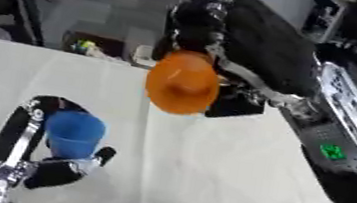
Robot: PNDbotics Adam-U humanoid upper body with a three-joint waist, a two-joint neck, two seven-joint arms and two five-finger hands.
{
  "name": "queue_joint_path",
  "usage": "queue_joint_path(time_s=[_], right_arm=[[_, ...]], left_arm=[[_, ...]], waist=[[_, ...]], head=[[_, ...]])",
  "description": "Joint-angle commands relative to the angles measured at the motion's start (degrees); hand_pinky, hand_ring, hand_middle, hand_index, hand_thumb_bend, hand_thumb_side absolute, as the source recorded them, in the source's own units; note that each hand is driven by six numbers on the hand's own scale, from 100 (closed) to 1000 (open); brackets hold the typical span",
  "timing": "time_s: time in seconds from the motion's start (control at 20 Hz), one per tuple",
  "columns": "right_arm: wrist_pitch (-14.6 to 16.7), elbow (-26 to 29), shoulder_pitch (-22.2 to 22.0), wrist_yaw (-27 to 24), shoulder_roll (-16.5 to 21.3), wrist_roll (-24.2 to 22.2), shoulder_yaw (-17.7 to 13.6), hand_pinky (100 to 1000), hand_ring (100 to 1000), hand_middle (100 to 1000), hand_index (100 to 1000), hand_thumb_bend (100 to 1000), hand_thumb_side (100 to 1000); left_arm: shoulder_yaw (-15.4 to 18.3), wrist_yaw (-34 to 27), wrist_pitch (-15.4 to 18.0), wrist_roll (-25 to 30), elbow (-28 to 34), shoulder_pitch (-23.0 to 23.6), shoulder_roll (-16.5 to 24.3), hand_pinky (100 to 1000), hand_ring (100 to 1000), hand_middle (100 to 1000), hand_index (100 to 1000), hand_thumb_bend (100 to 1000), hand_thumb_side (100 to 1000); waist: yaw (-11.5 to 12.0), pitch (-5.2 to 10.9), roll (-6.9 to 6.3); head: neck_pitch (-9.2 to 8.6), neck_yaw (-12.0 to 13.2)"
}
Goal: Pour the contents of one cup into another cup.
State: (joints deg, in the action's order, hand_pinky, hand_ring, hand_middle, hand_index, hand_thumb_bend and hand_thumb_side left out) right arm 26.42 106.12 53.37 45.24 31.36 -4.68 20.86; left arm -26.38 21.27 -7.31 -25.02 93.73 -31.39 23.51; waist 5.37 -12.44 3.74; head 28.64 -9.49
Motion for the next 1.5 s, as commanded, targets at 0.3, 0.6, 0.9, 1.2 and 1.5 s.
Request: queue_joint_path(time_s=[0.3, 0.6, 0.9, 1.2, 1.5], right_arm=[[-1.4, 3.7, -0.1, -5.6, 2.0, -3.5, -1.9, 488, 290, 281, 431, 100, 100], [-1.6, 3.6, -0.6, -6.5, 2.0, -4.3, -2.0, 475, 286, 278, 428, 100, 100], [-3.5, 2.1, -3.1, -8.7, 1.9, -3.1, -3.5, 386, 252, 253, 412, 100, 100], [-7.9, -0.8, -9.1, -13.7, 1.9, 1.2, -7.8, 296, 213, 212, 384, 100, 100], [-12.0, -5.2, -14.8, -19.0, 0.6, 5.1, -9.2, 240, 192, 187, 361, 153, 100]], left_arm=[[3.3, 4.0, -0.1, -8.4, -5.2, 1.6, 0.8, 381, 323, 314, 667, 1000, 213], [3.2, 5.7, 1.8, -14.5, -6.2, 4.4, 0.2, 540, 526, 546, 779, 1000, 390], [4.2, 3.6, 2.5, -20.0, -2.4, 7.2, -0.1, 577, 579, 623, 807, 1000, 646], [5.4, -1.6, 2.2, -19.1, 3.7, 9.7, -0.1, 569, 585, 643, 796, 1000, 759], [5.2, -6.9, 1.1, -14.3, 7.7, 10.8, 0.0, 540, 559, 623, 756, 991, 774]], waist=[[-0.3, 0.57, 0.18], [-0.2, 0.48, 0.25], [-0.3, 0.37, -0.02], [-0.4, 0.13, -0.54], [-0.1, -0.19, -1.39]], head=[[-0.43, -0.1], [-0.48, 0.0], [-0.55, 0.4], [-0.86, 1.0], [-1.16, 1.2]])
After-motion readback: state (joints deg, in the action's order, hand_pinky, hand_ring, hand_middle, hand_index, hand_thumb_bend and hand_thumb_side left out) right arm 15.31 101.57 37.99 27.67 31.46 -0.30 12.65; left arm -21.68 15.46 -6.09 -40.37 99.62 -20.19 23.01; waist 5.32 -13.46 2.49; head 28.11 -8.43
